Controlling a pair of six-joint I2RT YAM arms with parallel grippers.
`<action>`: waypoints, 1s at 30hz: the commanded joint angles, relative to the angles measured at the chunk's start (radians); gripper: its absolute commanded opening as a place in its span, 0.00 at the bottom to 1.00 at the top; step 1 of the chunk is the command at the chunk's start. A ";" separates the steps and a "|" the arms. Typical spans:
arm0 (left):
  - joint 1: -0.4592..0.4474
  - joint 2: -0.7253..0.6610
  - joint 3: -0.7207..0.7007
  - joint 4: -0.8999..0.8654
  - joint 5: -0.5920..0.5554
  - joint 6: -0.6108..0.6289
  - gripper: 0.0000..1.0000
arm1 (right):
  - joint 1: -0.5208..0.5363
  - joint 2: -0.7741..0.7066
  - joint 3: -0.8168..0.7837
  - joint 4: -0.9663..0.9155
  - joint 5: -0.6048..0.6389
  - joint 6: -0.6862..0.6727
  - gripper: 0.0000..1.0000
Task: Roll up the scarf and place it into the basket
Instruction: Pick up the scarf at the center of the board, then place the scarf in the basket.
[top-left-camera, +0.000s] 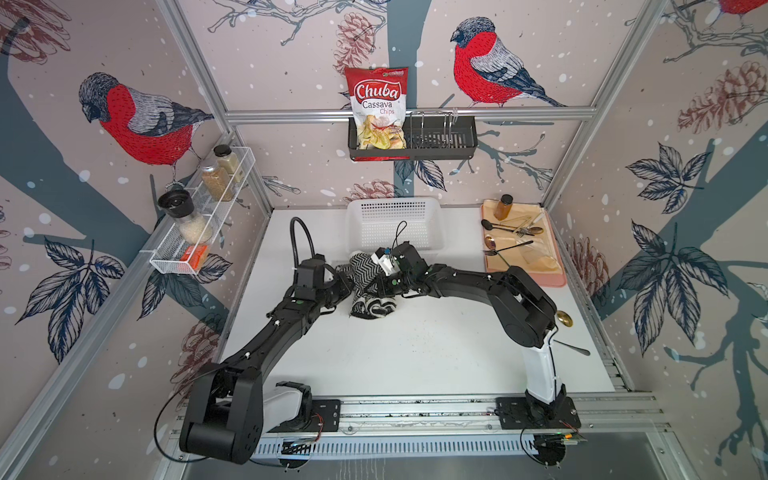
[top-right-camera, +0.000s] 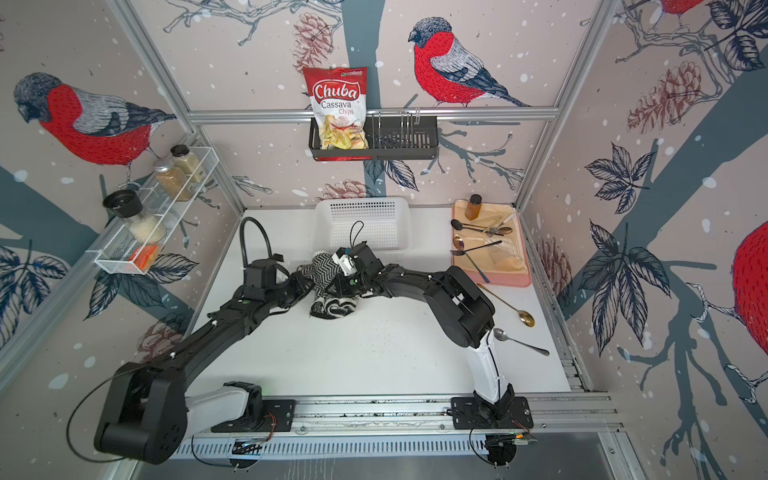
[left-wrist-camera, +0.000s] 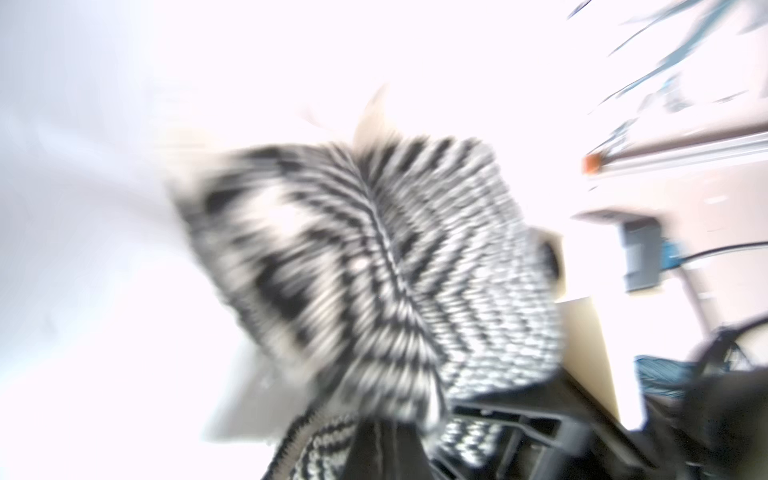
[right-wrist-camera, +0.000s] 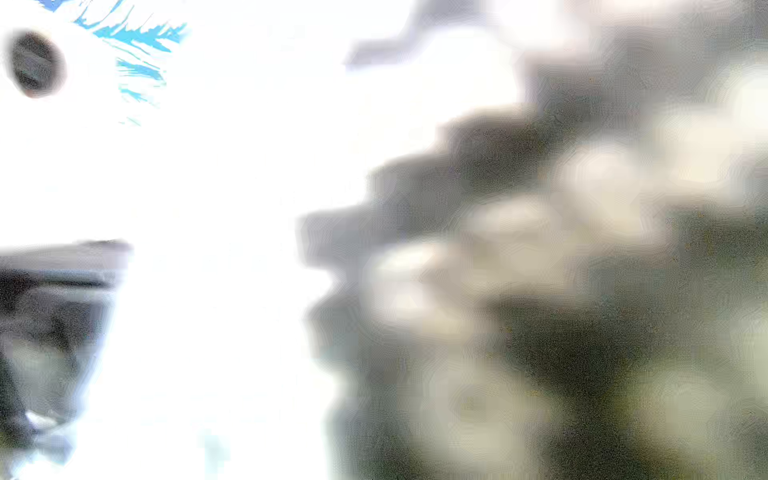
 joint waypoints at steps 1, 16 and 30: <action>0.038 -0.029 0.051 -0.194 0.004 0.093 0.00 | -0.024 -0.027 0.162 -0.294 0.099 -0.166 0.00; 0.061 -0.043 0.040 -0.211 0.005 0.093 0.00 | -0.237 0.281 0.790 -0.507 0.248 -0.232 0.00; 0.061 -0.005 0.073 -0.211 -0.011 0.084 0.00 | -0.340 0.421 0.812 -0.415 0.365 -0.044 0.04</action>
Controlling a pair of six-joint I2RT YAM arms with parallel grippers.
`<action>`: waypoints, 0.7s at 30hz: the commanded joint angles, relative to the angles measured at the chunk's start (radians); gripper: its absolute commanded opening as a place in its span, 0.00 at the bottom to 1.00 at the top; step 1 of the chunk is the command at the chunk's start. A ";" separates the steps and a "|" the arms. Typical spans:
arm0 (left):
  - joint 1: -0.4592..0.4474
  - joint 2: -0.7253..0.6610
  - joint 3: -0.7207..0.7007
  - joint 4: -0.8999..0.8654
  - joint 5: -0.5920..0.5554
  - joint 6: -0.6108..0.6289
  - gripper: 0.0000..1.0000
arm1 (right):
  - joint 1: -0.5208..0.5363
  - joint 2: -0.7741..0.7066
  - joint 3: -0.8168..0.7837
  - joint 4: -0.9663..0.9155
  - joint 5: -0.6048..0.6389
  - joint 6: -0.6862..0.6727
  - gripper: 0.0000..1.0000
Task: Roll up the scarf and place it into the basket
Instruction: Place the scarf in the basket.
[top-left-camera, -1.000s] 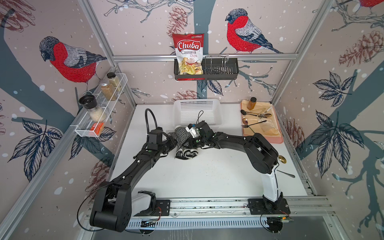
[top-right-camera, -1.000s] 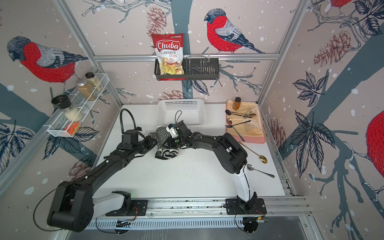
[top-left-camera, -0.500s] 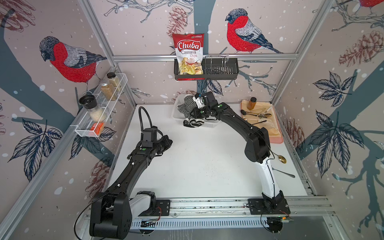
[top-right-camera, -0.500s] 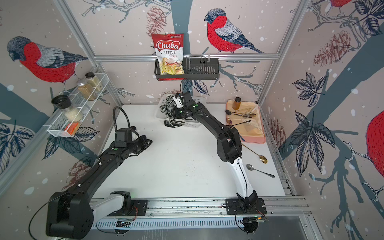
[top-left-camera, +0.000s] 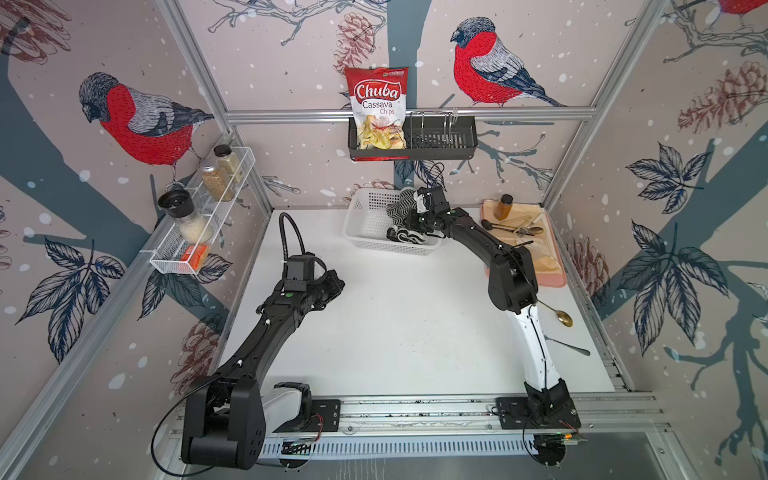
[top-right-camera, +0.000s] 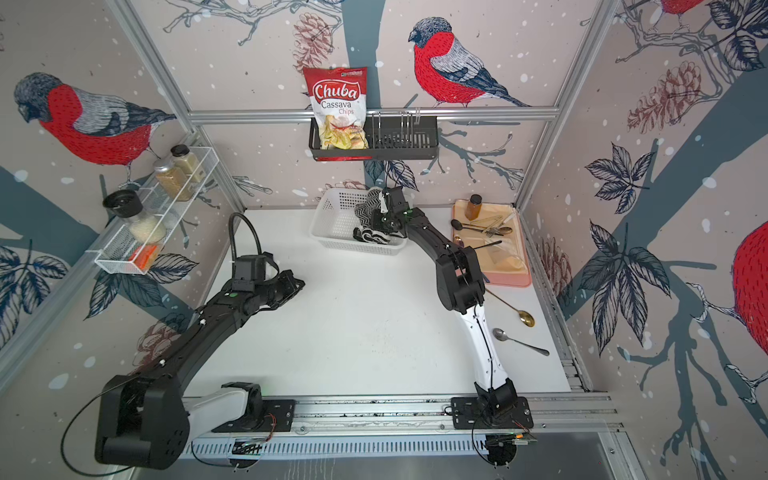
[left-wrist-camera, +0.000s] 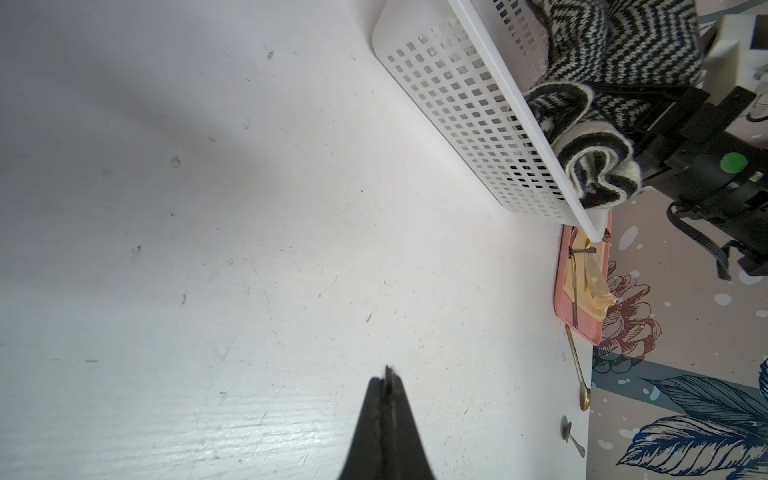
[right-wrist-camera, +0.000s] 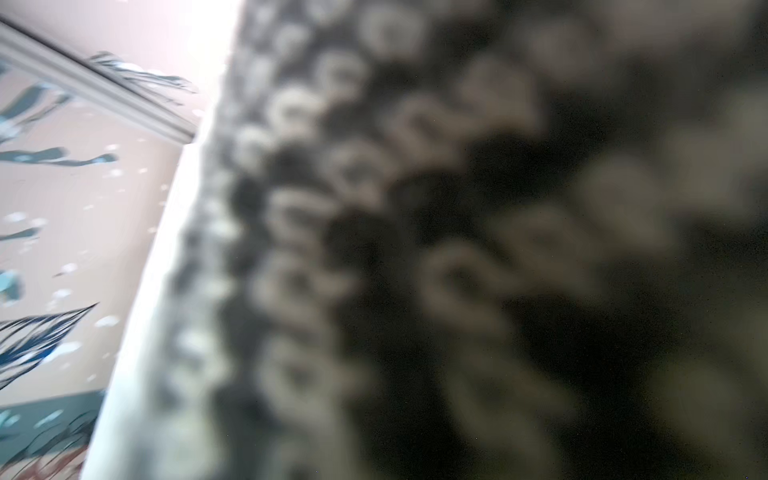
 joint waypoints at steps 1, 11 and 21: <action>0.003 0.004 0.011 0.002 -0.005 0.003 0.00 | 0.003 0.029 0.067 -0.061 0.084 0.038 0.21; 0.002 0.031 0.045 -0.016 -0.018 -0.001 0.03 | 0.013 -0.129 -0.051 -0.045 0.130 0.034 1.00; 0.055 0.091 0.160 -0.095 -0.185 0.038 0.70 | 0.003 -0.523 -0.526 0.083 0.164 0.002 1.00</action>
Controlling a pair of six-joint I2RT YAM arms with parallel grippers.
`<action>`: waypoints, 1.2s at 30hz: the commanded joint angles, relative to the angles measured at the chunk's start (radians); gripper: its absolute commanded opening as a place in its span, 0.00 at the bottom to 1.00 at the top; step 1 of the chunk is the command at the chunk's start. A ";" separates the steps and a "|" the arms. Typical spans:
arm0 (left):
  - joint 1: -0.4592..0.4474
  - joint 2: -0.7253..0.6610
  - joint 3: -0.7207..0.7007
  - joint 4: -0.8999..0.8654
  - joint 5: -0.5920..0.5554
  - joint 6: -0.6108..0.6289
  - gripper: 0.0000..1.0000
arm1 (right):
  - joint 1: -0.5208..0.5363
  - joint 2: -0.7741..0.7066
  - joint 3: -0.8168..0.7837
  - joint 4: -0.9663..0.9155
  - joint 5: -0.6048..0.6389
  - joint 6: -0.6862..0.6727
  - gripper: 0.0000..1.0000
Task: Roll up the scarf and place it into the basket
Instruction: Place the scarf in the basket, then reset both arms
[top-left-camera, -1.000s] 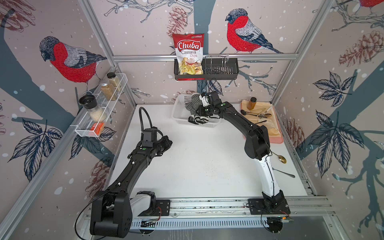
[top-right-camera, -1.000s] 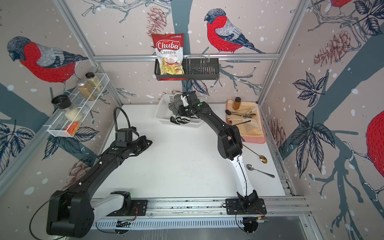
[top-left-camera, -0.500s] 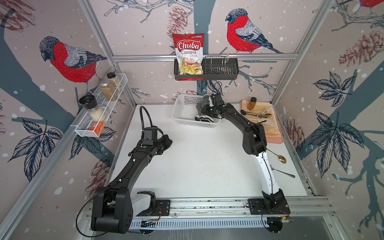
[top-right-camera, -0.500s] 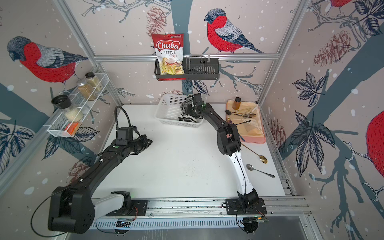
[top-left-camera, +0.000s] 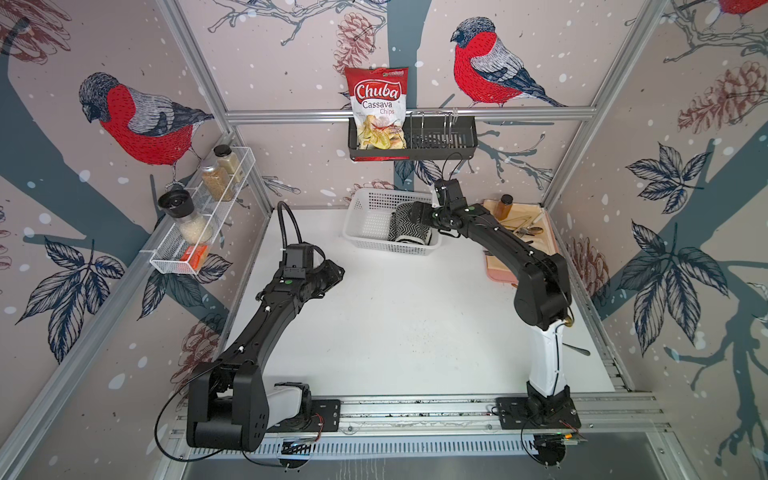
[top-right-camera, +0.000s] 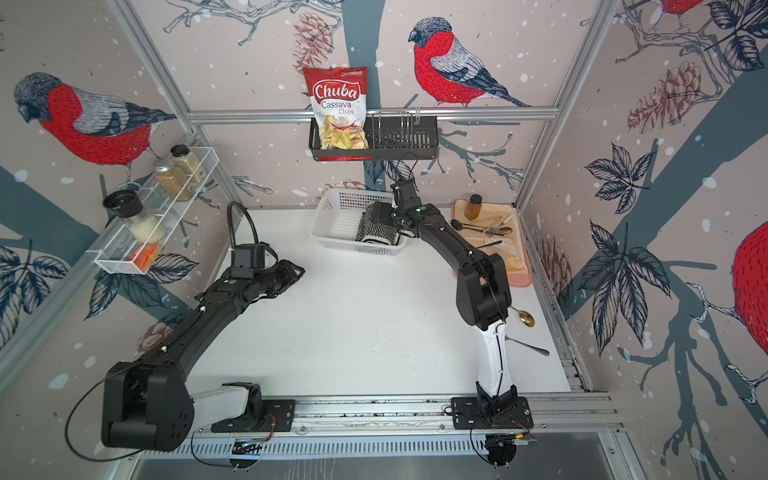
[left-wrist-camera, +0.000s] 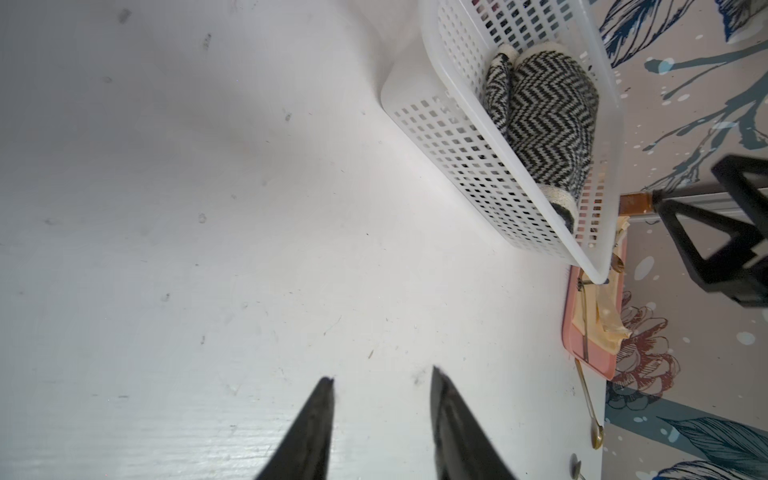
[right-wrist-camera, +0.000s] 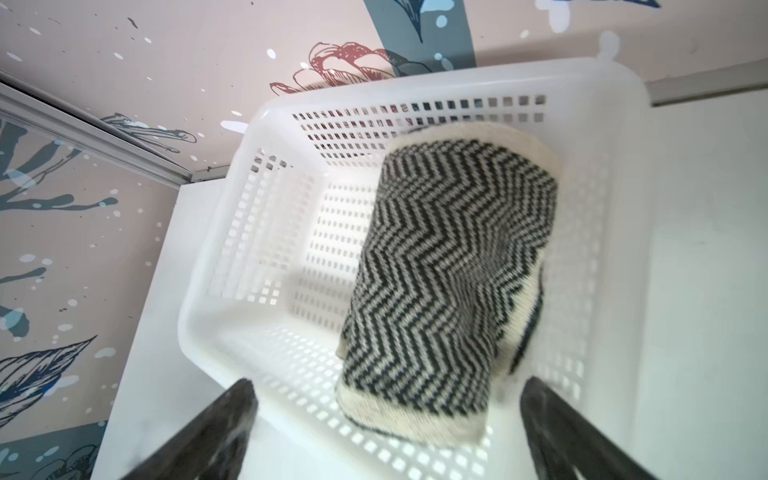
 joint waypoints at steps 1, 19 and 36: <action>0.040 0.010 0.039 -0.046 -0.134 0.040 0.86 | -0.008 -0.156 -0.203 0.108 0.023 -0.022 1.00; 0.106 0.004 -0.586 1.260 -0.601 0.486 0.98 | -0.278 -0.734 -1.023 0.358 0.301 -0.149 1.00; 0.037 0.278 -0.634 1.628 -0.452 0.657 0.98 | -0.458 -0.508 -1.627 1.750 0.414 -0.429 1.00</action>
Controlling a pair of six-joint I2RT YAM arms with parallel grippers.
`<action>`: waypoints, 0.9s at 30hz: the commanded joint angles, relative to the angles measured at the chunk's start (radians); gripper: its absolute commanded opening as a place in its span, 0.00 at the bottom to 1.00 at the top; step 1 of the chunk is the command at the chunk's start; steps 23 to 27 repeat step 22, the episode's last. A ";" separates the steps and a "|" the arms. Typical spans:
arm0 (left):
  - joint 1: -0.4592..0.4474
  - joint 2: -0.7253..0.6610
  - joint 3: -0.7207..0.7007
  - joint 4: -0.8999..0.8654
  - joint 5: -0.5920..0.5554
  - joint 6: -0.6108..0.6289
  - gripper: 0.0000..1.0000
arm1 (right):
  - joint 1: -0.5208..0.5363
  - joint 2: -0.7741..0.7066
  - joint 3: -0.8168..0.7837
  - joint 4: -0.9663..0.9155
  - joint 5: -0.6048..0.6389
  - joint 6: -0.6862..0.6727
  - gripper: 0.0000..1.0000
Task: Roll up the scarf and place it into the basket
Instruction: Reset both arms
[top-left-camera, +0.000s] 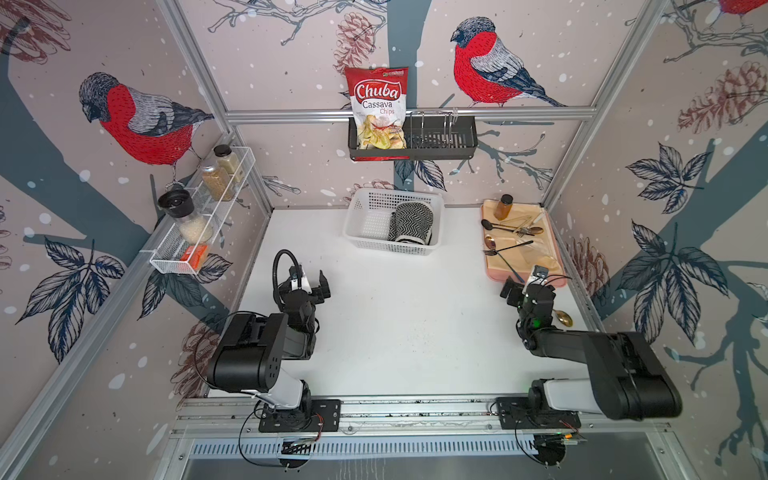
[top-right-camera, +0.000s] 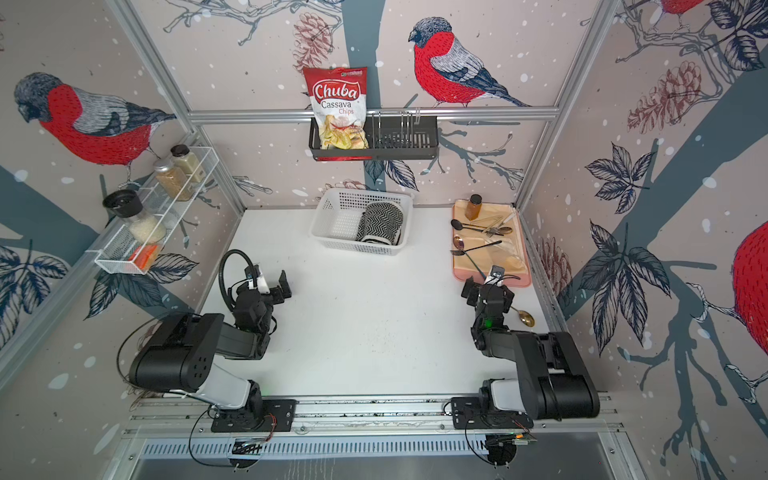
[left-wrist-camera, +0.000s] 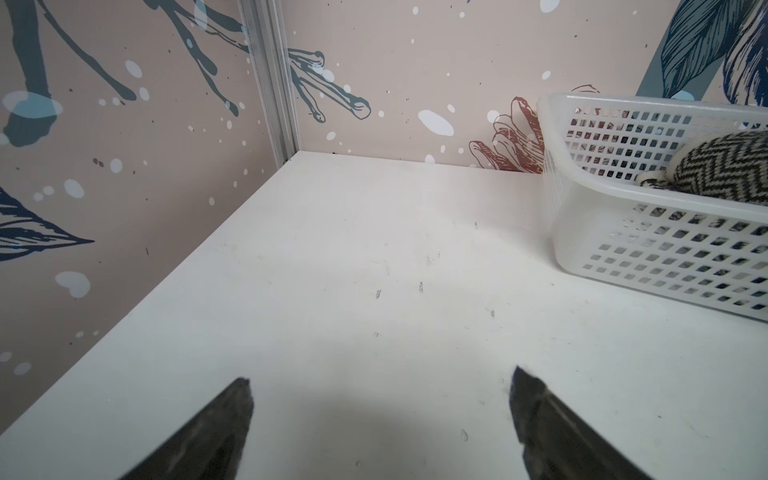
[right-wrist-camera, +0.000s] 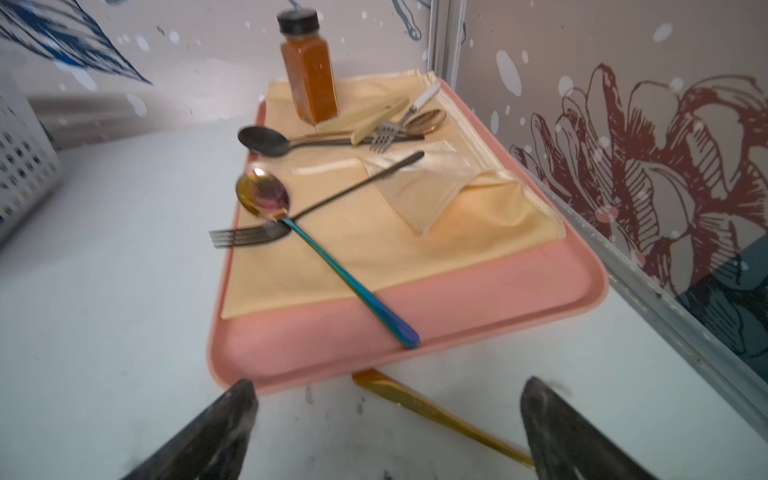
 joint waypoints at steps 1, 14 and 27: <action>-0.004 0.017 0.020 0.097 0.053 0.044 0.98 | -0.007 0.110 -0.028 0.478 -0.019 -0.070 1.00; -0.004 0.018 0.038 0.064 0.086 0.056 0.98 | -0.007 0.102 -0.007 0.421 -0.028 -0.062 1.00; -0.005 0.018 0.039 0.061 0.085 0.056 0.98 | -0.036 0.094 -0.003 0.399 -0.091 -0.049 1.00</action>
